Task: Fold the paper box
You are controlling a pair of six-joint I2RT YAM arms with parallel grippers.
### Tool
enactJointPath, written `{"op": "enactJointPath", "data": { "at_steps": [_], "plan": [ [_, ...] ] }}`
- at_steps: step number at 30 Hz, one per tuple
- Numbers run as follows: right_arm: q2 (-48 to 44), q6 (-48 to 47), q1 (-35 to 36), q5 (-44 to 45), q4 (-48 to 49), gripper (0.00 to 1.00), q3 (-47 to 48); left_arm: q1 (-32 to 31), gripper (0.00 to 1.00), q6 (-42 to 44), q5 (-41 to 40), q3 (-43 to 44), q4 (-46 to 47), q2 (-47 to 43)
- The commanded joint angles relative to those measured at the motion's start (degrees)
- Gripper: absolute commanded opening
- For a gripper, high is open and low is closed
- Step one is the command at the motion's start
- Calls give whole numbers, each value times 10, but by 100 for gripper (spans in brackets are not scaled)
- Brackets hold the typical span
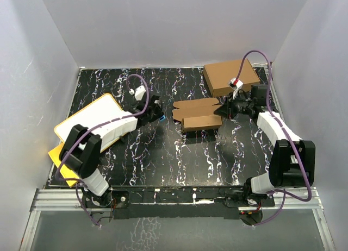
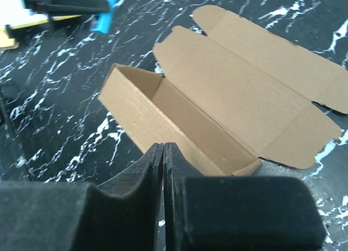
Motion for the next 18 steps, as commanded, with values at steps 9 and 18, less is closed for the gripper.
{"op": "enactJointPath", "data": {
  "at_steps": [9,18],
  "plan": [
    [65,-41,108,247,8,8,90,0,0,108,127,-127,227,-141],
    [91,-125,143,260,-68,8,123,-1,0,127,157,-128,245,-161]
  ]
}}
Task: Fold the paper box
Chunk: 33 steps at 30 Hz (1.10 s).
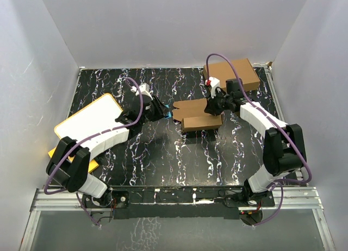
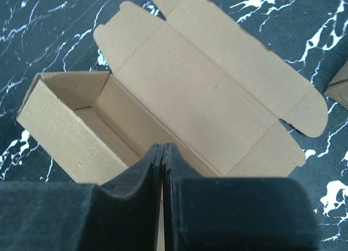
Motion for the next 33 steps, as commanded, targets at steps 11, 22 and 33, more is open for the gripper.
{"op": "enactJointPath", "data": {
  "at_steps": [11,22,33],
  "plan": [
    [-23,-137,7,-71,-90,8,12,-1,0,31,64,18,42,-29],
    [-50,-270,11,-162,-186,8,-11,-1,0,19,184,40,96,23],
    [-47,-364,17,-169,-266,8,-37,-31,0,12,281,81,118,125]
  ]
}}
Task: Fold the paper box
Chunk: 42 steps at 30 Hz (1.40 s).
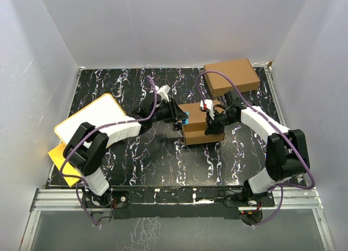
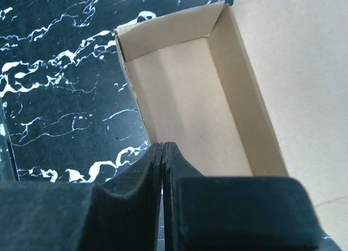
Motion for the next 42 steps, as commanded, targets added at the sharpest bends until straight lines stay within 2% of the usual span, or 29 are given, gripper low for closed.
{"op": "enactJointPath", "data": {
  "at_steps": [1,11,20,23,27,37,40,42],
  "plan": [
    [-15,-57,4,-19,-24,8,-11,-18,0,4,51,36,15,15],
    [-24,-67,4,-21,-31,8,-20,-58,0,34,92,89,-28,87],
    [-29,-80,4,-26,-39,8,-22,-82,0,85,75,129,-104,128],
    [-29,-84,3,-27,-42,8,-23,-92,3,101,69,150,-132,146],
    [-28,-90,4,-28,-47,8,-24,-101,12,114,58,168,-158,158],
    [-27,-94,4,-30,-50,8,-23,-102,38,124,24,173,-169,120],
    [-27,-95,4,-30,-50,8,-23,-101,41,125,23,171,-167,110],
    [-26,-94,4,-30,-50,8,-23,-101,47,126,21,168,-162,101]
  ]
}}
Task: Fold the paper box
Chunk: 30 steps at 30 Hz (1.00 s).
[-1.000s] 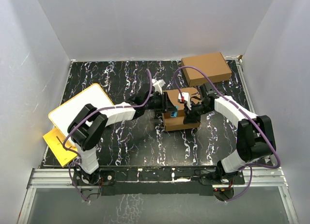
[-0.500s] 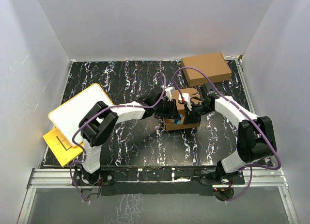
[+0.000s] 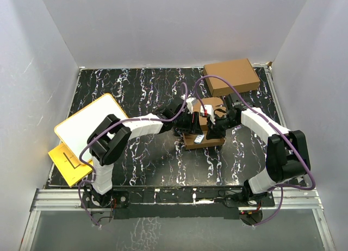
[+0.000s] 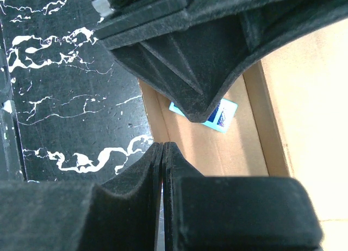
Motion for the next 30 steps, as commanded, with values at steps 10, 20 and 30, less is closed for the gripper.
{"op": "enactJointPath", "data": {
  "at_steps": [10,20,30],
  "plan": [
    [-19,-18,4,-37,1,9,1,-1,49,46,-48,-43,51,-134],
    [-23,7,4,-61,11,11,9,1,75,126,-202,-211,171,-314],
    [-35,55,-9,-117,27,26,21,109,97,28,-119,-301,242,-366]
  ]
}}
